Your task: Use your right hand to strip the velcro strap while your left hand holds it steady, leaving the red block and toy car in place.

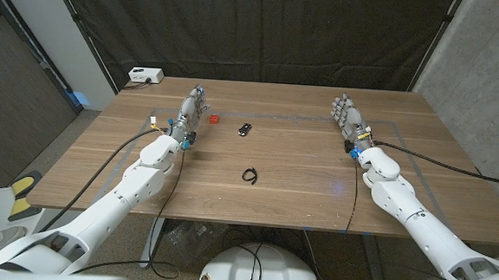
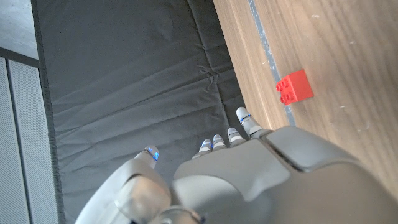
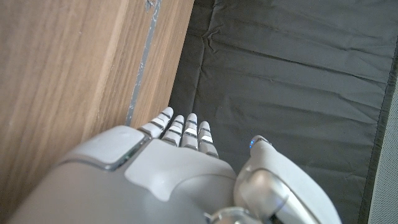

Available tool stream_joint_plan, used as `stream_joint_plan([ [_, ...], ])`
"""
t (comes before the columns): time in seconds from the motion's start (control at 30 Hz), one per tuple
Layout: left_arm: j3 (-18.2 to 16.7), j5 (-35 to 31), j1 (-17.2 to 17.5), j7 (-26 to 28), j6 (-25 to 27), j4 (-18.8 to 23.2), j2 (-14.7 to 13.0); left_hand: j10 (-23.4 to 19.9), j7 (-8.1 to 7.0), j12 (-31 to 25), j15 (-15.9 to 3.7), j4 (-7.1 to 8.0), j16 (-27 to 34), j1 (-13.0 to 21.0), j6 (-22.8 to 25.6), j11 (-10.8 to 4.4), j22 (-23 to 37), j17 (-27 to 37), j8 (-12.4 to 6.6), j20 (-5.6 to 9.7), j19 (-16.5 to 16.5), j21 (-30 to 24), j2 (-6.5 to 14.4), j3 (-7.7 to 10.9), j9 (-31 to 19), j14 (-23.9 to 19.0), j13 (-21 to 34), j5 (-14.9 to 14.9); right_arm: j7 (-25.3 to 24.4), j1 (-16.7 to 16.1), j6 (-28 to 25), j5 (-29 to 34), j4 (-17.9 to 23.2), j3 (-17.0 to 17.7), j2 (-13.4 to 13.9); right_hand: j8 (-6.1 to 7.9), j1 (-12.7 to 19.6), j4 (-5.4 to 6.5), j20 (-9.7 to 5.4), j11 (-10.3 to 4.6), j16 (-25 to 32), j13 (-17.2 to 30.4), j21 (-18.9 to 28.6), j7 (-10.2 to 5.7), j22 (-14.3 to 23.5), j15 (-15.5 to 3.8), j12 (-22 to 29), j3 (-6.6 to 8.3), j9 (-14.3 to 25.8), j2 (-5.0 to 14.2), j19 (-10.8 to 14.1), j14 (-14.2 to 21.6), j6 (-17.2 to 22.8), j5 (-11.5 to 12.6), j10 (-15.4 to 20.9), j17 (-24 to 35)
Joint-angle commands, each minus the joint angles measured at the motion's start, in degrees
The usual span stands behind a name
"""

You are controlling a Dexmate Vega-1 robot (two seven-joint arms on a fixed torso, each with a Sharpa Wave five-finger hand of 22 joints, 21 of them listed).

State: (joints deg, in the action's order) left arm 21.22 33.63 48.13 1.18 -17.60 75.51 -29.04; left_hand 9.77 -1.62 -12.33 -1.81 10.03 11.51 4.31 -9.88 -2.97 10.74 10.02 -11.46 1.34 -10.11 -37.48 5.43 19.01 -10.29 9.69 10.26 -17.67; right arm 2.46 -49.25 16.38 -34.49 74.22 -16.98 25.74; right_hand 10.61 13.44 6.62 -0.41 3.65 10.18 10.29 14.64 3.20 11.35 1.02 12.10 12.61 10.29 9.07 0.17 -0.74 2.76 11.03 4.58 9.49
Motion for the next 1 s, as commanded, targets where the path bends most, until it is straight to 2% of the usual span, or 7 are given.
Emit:
stream_joint_plan([
  [0.03,0.4,-10.6,-0.6,7.5,-3.2,1.5,1.0,-0.1,-4.39,-1.7,2.41,-3.74,1.2,5.7,-1.8,0.22,-0.2,0.1,-1.75,-6.68,-1.9,-1.2,2.3,3.16,-0.3,-1.4,0.3,1.2,4.2,-1.5,-4.7,11.3,0.1,9.0,-7.5,0.36,1.3,-0.62,0.16,0.75,0.4,0.2,0.3,0.50,0.1,1.69,0.6,0.85,0.1,-0.06,0.4,0.7,0.6,0.2,1.5,0.2],
  [0.1,0.7,-13.4,-0.9,8.8,-4.9,1.4,1.0,-3.8,-4.61,-2.5,3.24,-4.47,1.5,7.3,1.0,0.31,-0.1,0.3,-2.14,-7.18,-0.8,-1.2,2.1,3.83,-0.3,-4.4,0.5,2.0,5.4,-1.3,-5.2,12.4,-0.3,10.3,-8.8,0.47,1.7,-0.95,0.46,0.97,0.5,0.2,0.4,0.41,0.1,2.05,0.8,1.16,0.1,0.04,0.8,1.3,1.0,0.1,1.9,0.2],
  [0.17,0.8,-16.6,-0.9,11.3,-5.6,2.1,1.0,-9.0,-4.33,-3.5,2.64,-5.84,2.0,10.1,5.6,-0.95,0.0,0.4,-2.88,-7.50,0.6,-1.3,2.7,5.53,-0.4,-8.6,0.6,3.2,6.4,-1.1,-5.5,13.7,-0.7,11.3,-9.8,0.60,2.1,-1.26,0.68,1.21,0.6,0.2,0.4,0.44,0.1,2.44,0.9,1.45,0.1,0.12,1.0,1.7,1.3,0.0,2.5,0.2],
  [0.2,0.9,-18.3,-0.9,12.3,-5.6,2.7,0.7,-10.8,-4.29,-3.7,2.48,-6.31,2.3,11.3,8.0,-0.70,0.0,0.5,-3.34,-7.44,1.9,-1.6,3.1,6.39,-0.4,-10.6,0.7,3.7,6.8,-1.0,-5.7,14.3,-0.8,11.8,-10.3,0.67,2.4,-1.47,0.80,1.38,0.6,0.2,0.4,0.42,0.1,2.75,1.0,1.63,0.1,0.15,1.1,2.1,1.6,0.0,2.7,0.2],
  [0.3,1.3,-21.6,-1.1,13.2,-4.8,4.8,-0.5,-12.9,-4.54,-4.0,1.77,-7.04,2.8,12.8,9.6,-1.31,0.1,0.6,-3.45,-7.56,2.7,-1.7,3.3,7.47,-0.4,-13.0,0.7,4.3,7.9,-0.9,-5.8,15.9,-1.2,13.1,-11.6,0.87,3.2,-2.06,1.59,1.68,0.8,0.3,0.5,0.43,0.1,3.24,1.1,2.14,0.1,0.17,1.5,2.9,2.3,-0.2,3.4,0.2],
  [0.57,2.0,-25.8,-0.7,11.7,-2.7,10.9,-3.6,-14.0,-4.56,-3.9,1.48,-7.92,2.8,14.2,11.5,-1.39,0.1,0.7,-3.72,-7.74,3.3,-1.8,3.0,8.31,-0.4,-14.3,0.8,4.9,9.4,-1.8,-5.4,18.5,-0.3,15.7,-14.2,1.09,4.5,-3.17,2.60,2.22,0.7,0.3,0.5,0.08,0.2,4.04,1.5,3.00,0.2,0.02,2.0,4.1,3.9,-0.5,5.1,0.3],
  [1.0,1.9,-31.4,1.7,7.8,0.0,22.0,-10.6,-14.6,-4.73,-3.7,1.27,-9.11,2.4,15.6,12.5,-1.67,0.0,0.7,-3.64,-7.76,3.7,-1.7,2.2,8.85,-0.4,-14.5,0.8,5.4,7.9,-6.9,-5.6,21.1,7.6,17.0,-16.0,1.21,5.1,-3.85,2.99,2.42,0.7,0.4,0.6,0.38,0.3,4.24,1.7,3.46,0.2,-0.16,2.5,5.1,5.4,-0.6,6.5,0.3],
])
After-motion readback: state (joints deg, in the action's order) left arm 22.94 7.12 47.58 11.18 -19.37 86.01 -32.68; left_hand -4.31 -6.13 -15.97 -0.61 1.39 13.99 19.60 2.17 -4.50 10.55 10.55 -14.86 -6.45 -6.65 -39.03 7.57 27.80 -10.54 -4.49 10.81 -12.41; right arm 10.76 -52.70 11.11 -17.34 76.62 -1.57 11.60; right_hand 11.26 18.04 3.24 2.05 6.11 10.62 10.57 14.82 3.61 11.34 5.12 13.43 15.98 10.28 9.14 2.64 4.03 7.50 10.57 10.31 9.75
